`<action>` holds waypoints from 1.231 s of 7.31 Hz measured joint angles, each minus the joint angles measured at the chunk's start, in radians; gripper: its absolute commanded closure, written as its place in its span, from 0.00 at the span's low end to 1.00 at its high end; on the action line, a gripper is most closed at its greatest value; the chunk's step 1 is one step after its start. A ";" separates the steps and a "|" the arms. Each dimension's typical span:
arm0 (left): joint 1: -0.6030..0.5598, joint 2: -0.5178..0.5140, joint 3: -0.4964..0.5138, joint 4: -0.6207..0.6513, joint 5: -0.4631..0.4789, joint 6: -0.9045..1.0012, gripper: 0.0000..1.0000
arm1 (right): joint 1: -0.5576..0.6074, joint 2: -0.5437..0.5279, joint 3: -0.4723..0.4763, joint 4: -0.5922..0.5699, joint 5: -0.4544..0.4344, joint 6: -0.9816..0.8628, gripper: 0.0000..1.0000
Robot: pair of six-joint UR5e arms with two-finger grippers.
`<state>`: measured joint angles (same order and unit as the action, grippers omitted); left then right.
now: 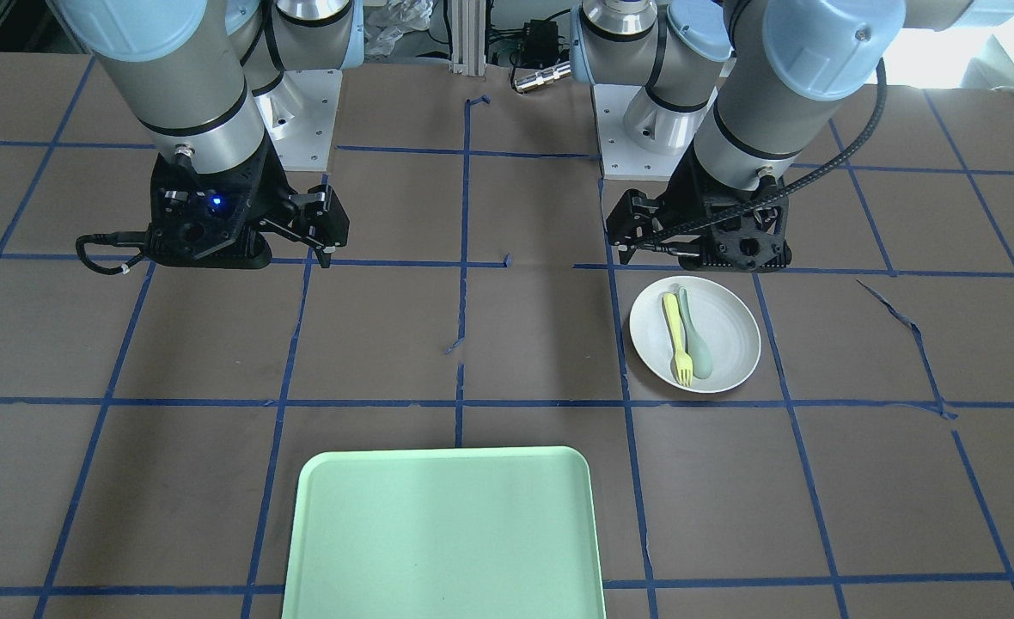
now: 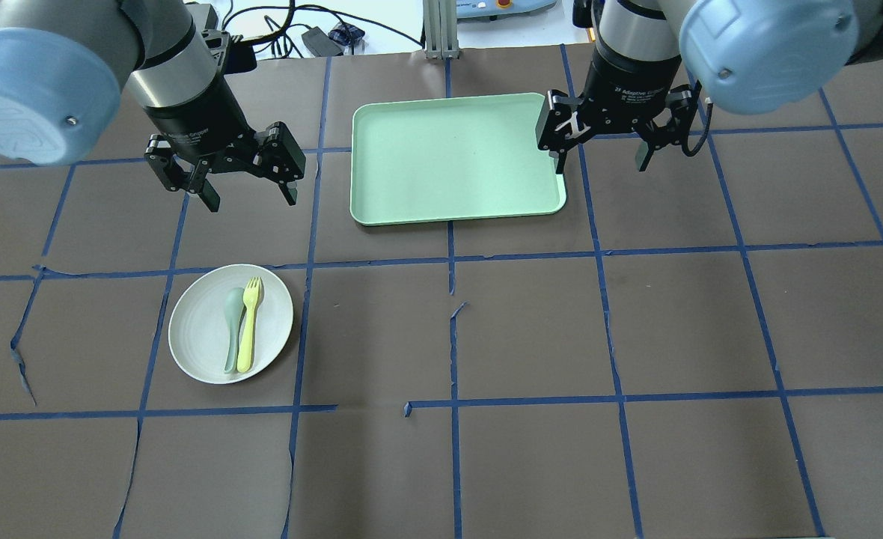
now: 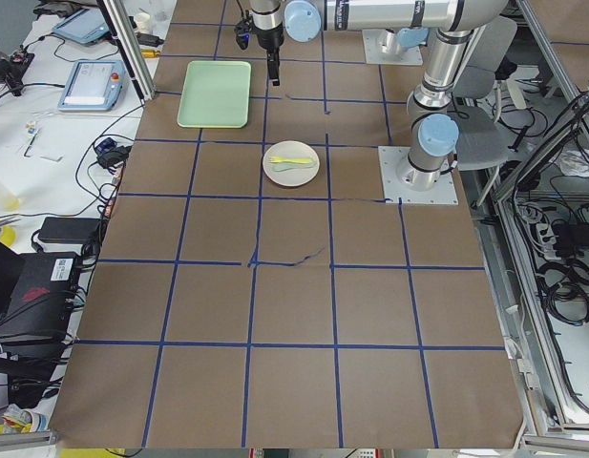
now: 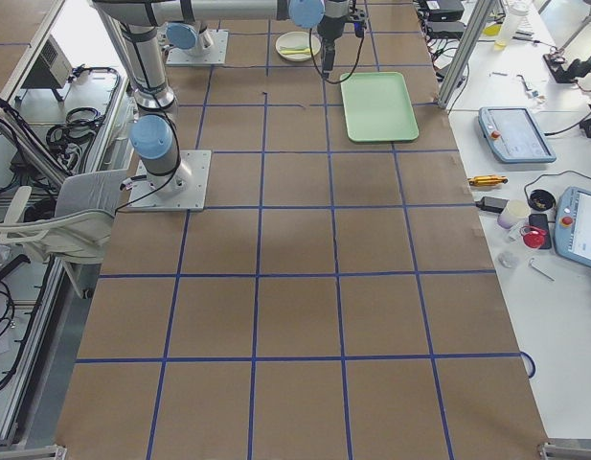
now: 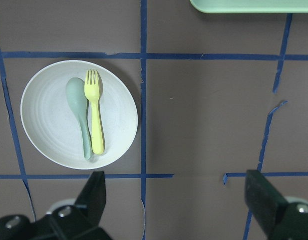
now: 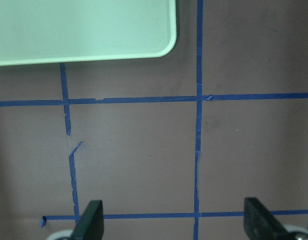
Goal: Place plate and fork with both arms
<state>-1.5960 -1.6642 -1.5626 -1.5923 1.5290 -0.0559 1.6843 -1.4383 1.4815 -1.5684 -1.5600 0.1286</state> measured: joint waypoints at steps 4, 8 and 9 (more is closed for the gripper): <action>0.001 -0.003 -0.004 0.005 -0.003 0.007 0.00 | 0.000 0.004 0.012 -0.006 0.001 0.001 0.00; 0.002 -0.008 -0.002 0.015 -0.007 0.008 0.00 | -0.001 0.012 0.014 -0.008 0.001 0.003 0.00; 0.002 -0.016 -0.004 0.017 -0.009 0.009 0.00 | -0.001 0.013 0.014 -0.010 0.002 0.003 0.00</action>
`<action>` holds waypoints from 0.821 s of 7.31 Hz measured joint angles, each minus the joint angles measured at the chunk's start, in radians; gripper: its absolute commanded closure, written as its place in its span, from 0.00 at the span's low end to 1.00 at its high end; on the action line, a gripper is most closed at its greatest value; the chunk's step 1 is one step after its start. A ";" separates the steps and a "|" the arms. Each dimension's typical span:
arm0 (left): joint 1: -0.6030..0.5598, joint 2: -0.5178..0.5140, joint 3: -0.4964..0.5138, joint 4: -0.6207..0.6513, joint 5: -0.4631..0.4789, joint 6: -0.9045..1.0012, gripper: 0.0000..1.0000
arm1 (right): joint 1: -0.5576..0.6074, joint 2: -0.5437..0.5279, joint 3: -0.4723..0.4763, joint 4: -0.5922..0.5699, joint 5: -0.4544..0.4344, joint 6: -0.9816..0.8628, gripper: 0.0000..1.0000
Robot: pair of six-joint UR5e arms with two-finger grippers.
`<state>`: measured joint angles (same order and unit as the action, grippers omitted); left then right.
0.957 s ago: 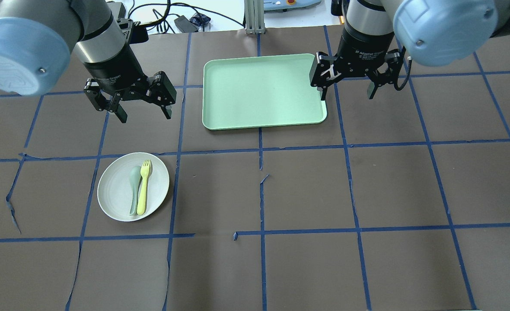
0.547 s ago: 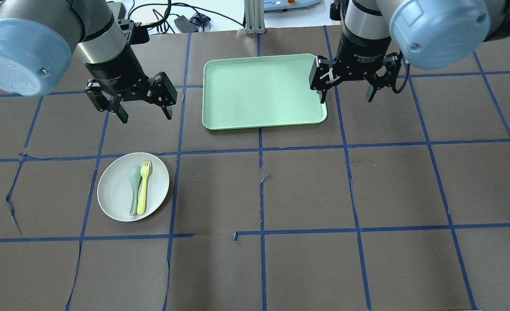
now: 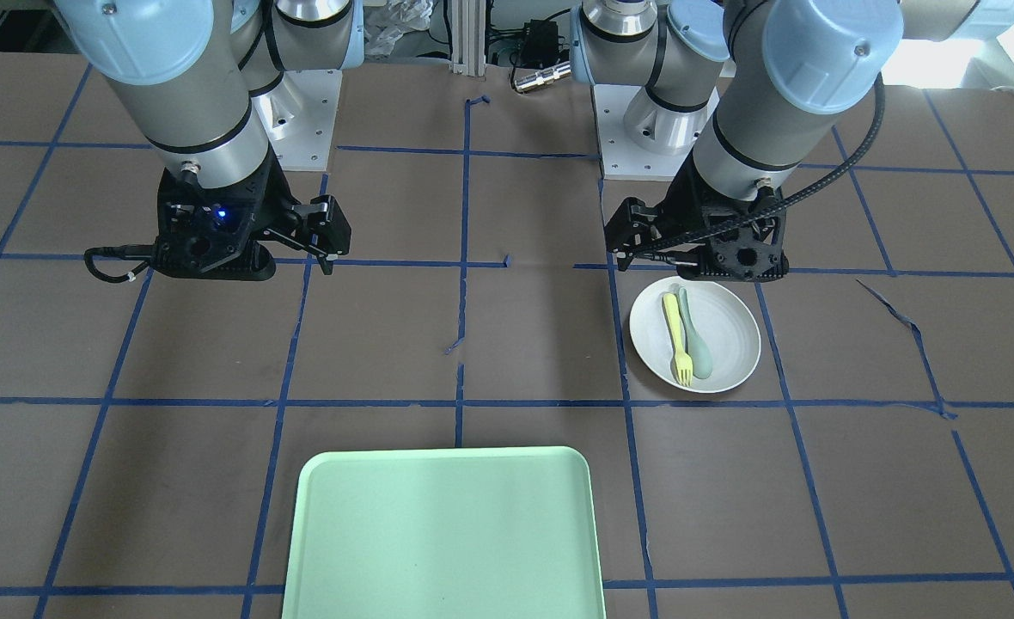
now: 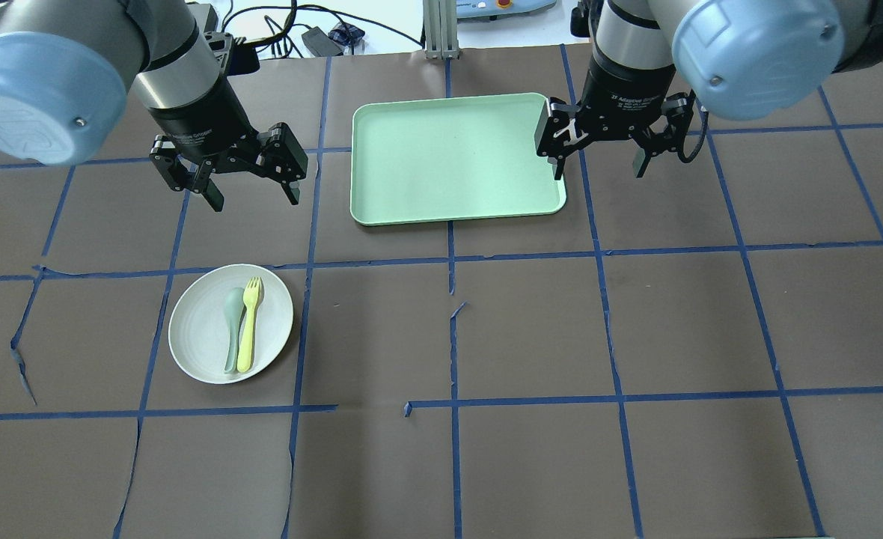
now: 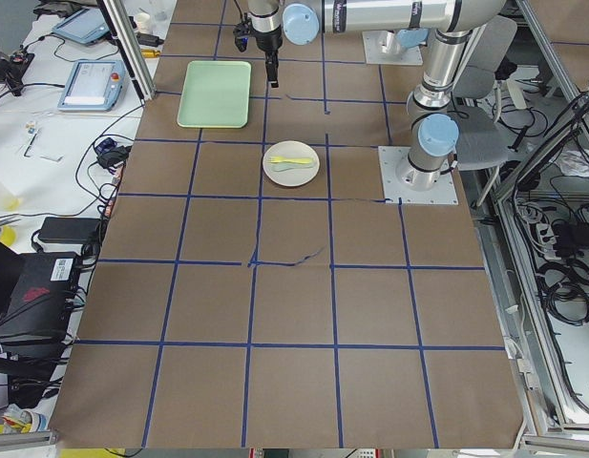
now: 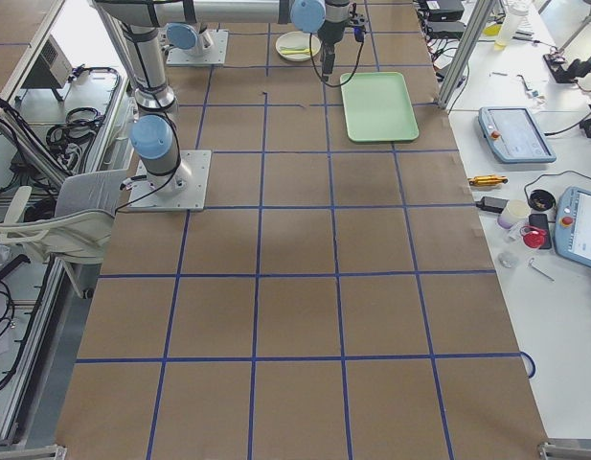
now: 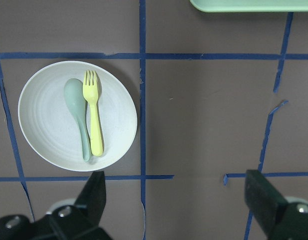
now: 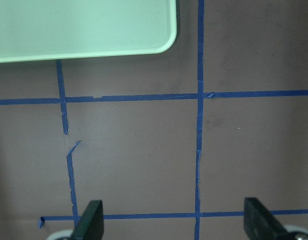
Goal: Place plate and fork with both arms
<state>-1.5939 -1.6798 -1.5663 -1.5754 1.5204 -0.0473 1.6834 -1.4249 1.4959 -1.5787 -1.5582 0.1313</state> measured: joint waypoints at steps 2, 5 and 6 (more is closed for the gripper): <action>0.000 -0.007 -0.002 0.007 0.002 -0.008 0.00 | 0.000 0.001 0.001 -0.002 0.000 -0.001 0.00; 0.000 -0.008 -0.007 0.016 0.004 -0.014 0.00 | 0.001 0.002 0.001 -0.003 0.006 0.000 0.00; 0.000 -0.007 -0.009 0.017 0.005 -0.013 0.00 | 0.001 0.002 0.001 -0.004 0.007 -0.001 0.00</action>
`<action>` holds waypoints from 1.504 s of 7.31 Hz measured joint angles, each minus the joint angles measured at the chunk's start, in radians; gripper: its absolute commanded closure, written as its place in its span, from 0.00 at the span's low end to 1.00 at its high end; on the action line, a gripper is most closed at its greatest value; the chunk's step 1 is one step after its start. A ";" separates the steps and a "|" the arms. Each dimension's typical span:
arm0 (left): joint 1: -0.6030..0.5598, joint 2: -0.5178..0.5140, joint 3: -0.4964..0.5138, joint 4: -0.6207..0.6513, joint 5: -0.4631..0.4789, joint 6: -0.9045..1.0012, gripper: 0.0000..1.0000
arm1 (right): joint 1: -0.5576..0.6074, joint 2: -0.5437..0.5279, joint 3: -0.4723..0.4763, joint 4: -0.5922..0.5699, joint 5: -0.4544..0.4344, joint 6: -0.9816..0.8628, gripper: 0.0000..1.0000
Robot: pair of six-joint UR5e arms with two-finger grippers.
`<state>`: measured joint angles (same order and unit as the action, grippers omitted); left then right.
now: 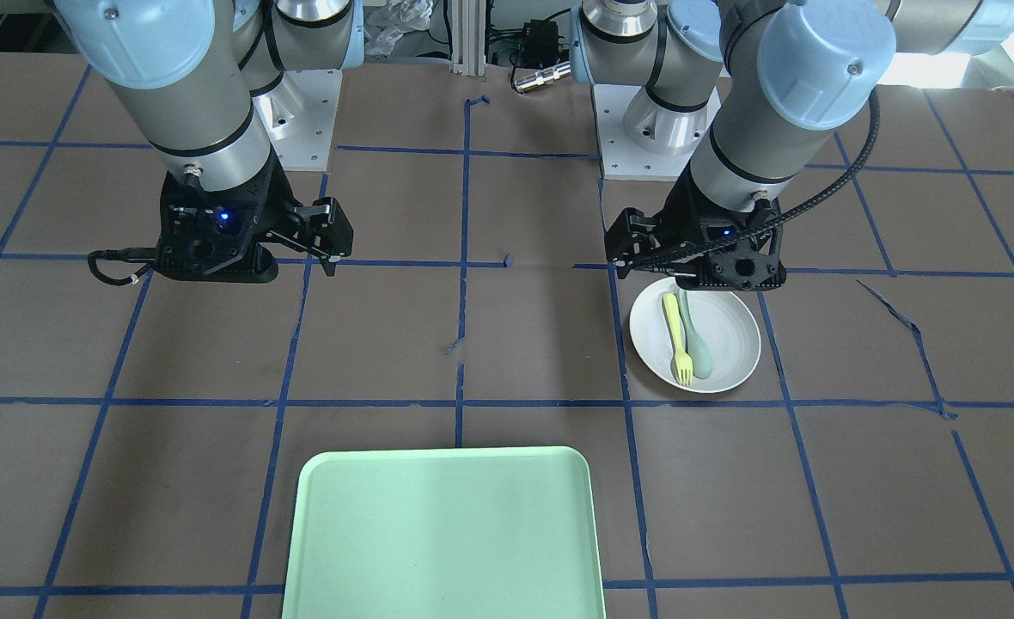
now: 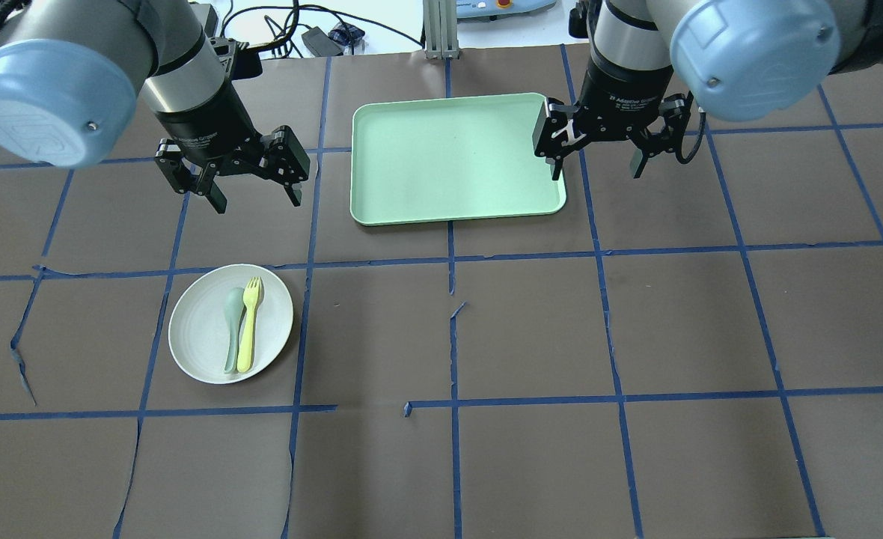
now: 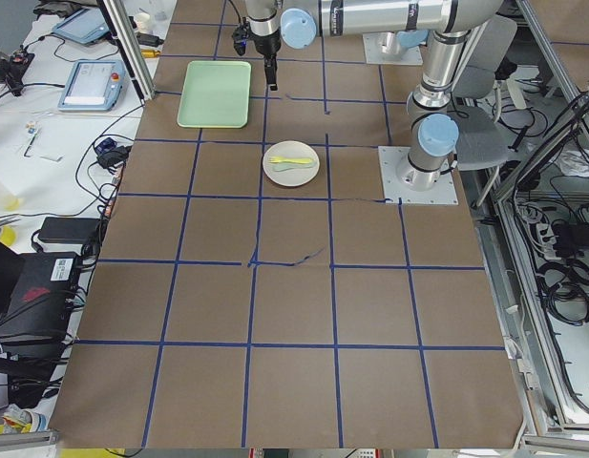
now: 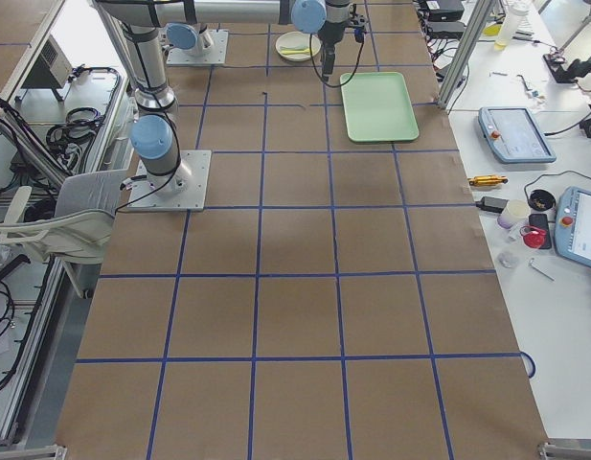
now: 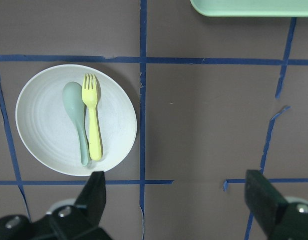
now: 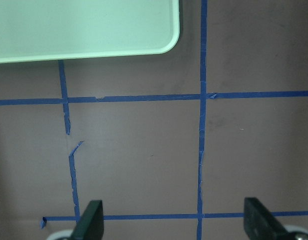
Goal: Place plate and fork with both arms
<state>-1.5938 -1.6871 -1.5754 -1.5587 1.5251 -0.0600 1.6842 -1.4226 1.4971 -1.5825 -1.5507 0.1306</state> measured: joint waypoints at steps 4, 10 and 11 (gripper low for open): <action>-0.001 0.010 -0.002 -0.003 0.000 0.002 0.00 | -0.004 0.002 0.000 0.003 -0.007 -0.006 0.00; 0.274 -0.012 -0.120 0.135 -0.005 0.270 0.00 | -0.007 0.025 0.032 0.000 -0.004 -0.010 0.00; 0.333 -0.025 -0.186 0.219 -0.008 0.326 0.00 | -0.009 0.026 0.033 0.000 -0.007 -0.013 0.00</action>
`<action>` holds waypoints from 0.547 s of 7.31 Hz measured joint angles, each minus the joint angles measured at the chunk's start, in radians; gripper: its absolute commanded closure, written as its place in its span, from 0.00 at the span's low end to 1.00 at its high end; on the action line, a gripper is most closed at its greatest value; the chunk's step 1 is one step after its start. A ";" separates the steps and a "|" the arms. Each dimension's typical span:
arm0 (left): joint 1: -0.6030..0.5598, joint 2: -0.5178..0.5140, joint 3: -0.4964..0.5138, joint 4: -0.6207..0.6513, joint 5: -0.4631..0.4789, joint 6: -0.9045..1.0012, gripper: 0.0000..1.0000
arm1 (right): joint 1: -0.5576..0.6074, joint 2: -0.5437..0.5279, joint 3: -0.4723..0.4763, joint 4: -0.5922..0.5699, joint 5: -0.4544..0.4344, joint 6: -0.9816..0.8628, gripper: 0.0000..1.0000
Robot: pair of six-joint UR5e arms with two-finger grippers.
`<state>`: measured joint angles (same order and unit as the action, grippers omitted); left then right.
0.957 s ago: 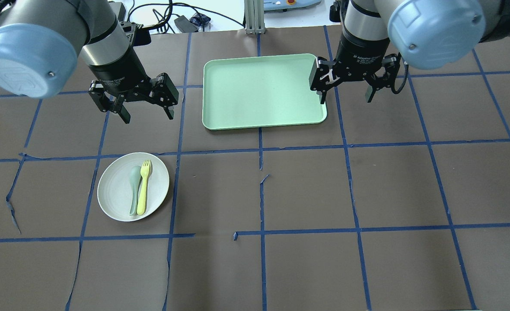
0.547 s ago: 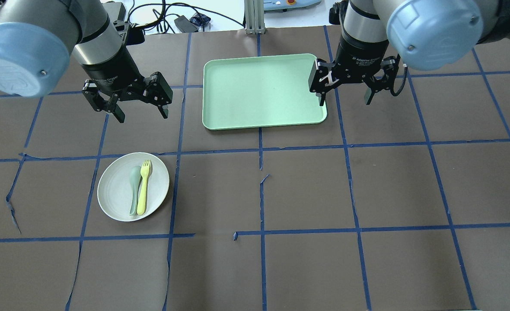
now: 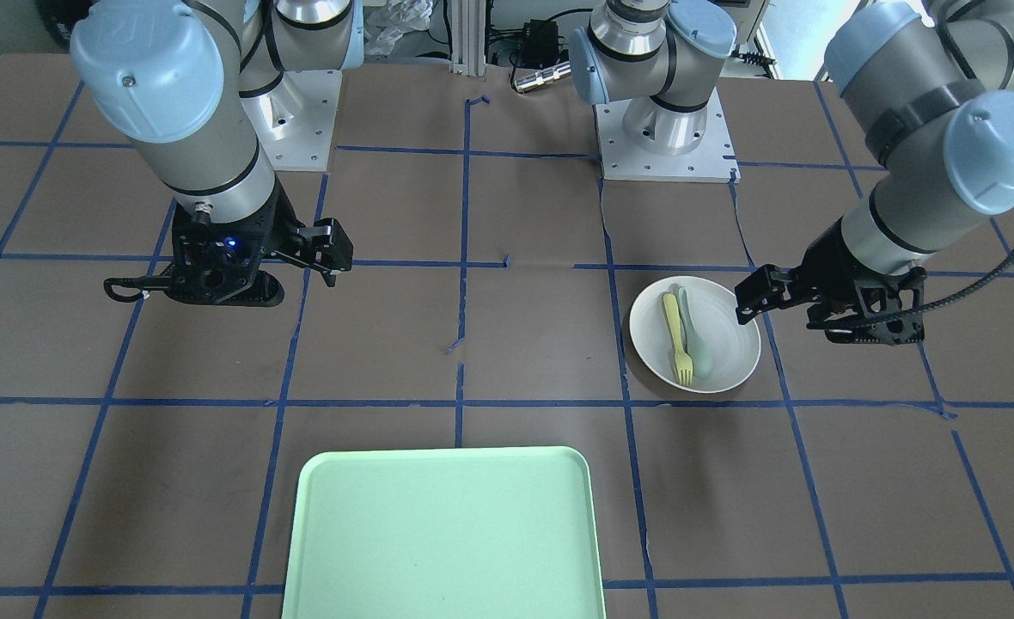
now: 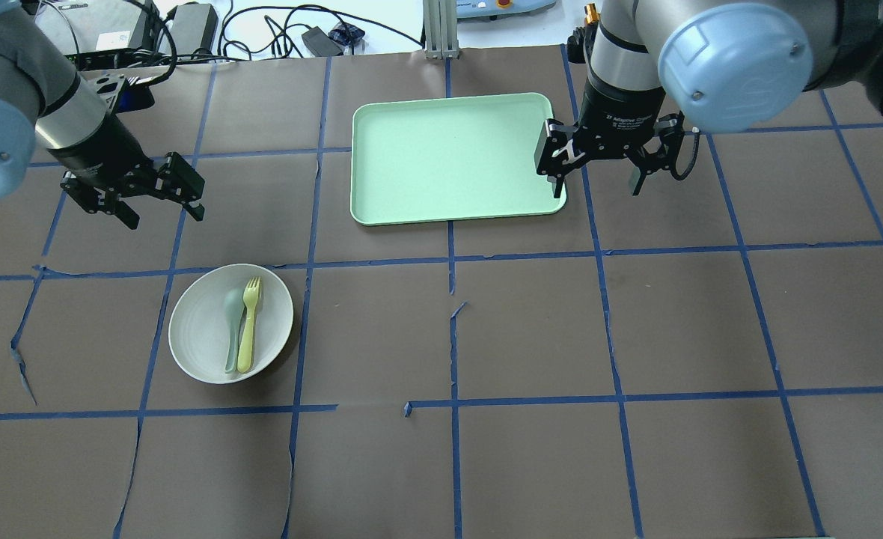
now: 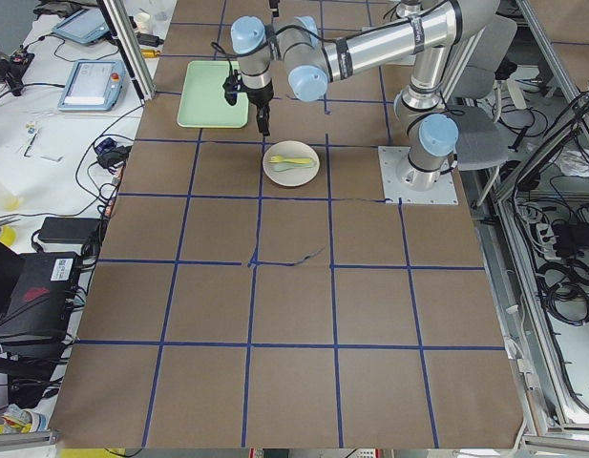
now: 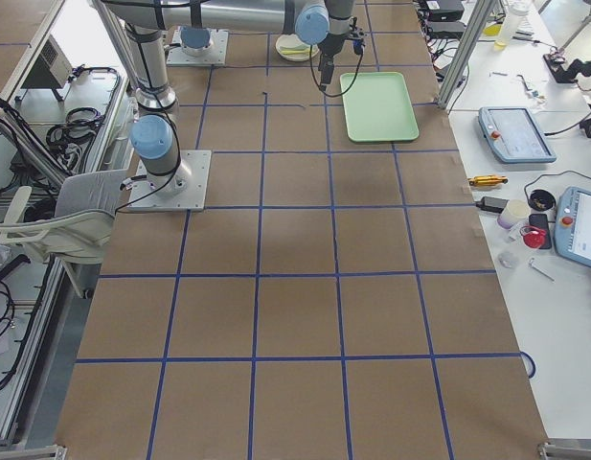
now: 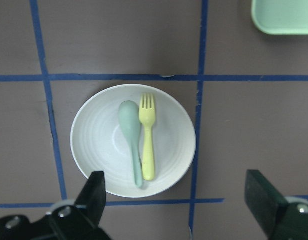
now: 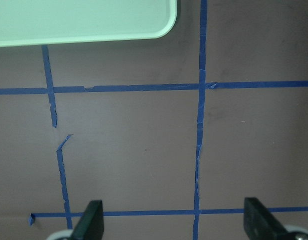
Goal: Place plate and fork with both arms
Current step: 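Move the left gripper down to the rim of the white plate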
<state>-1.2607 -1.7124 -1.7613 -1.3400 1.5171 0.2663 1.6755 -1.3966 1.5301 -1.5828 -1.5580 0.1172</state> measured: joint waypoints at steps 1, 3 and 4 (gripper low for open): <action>0.048 -0.016 -0.070 0.086 -0.003 0.069 0.12 | -0.001 0.000 0.001 0.000 -0.001 -0.001 0.00; 0.128 -0.058 -0.175 0.191 -0.009 0.183 0.15 | -0.002 0.001 0.002 0.001 -0.001 -0.006 0.00; 0.149 -0.082 -0.204 0.204 -0.016 0.212 0.16 | -0.002 0.001 0.003 0.002 -0.001 -0.007 0.00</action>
<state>-1.1116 -1.7941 -1.9654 -1.1364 1.5010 0.4787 1.6736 -1.3959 1.5328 -1.5810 -1.5589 0.1102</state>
